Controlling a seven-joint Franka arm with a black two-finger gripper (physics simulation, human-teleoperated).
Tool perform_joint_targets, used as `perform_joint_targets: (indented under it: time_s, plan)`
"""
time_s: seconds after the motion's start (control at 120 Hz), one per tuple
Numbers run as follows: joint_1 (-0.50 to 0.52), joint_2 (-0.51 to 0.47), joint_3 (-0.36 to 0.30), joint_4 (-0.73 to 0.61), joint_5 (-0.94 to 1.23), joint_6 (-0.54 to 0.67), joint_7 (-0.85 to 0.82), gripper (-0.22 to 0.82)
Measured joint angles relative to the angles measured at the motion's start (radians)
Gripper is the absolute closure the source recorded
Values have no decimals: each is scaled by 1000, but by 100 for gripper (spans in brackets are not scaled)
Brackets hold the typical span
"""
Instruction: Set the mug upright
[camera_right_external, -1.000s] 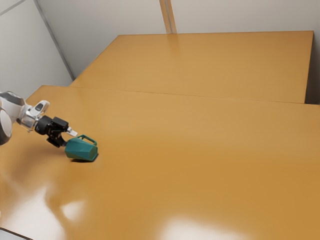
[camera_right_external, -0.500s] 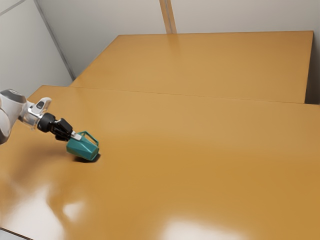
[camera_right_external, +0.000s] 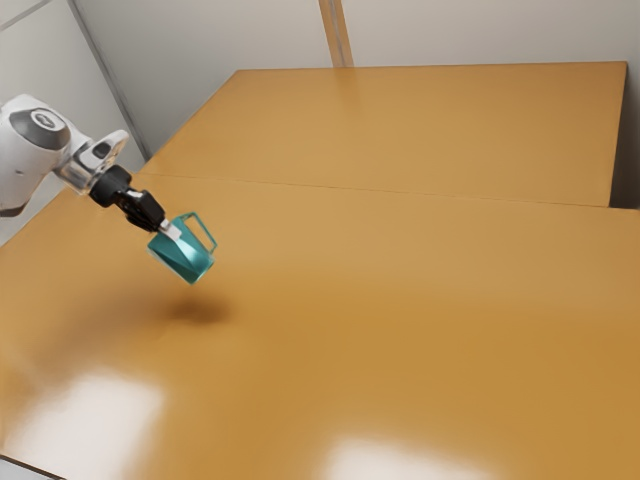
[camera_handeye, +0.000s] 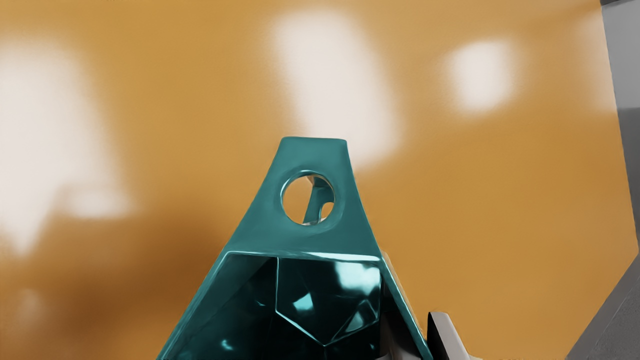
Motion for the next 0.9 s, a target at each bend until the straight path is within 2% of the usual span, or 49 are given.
perform_joint_targets:
  time_s: [0.142, 0.25, 0.408, 0.633, 0.9]
  plan:
    - [-109, -46, -15, -11, 155, 102, -79, 78]
    - [-130, -74, -98, -31, 290, 192, -153, 79]
    - [-142, -116, -185, -85, 446, 320, -258, 79]
    - [-144, -134, -265, -232, 569, 523, -394, 79]
    - [-177, -123, -282, -317, 651, 663, -516, 79]
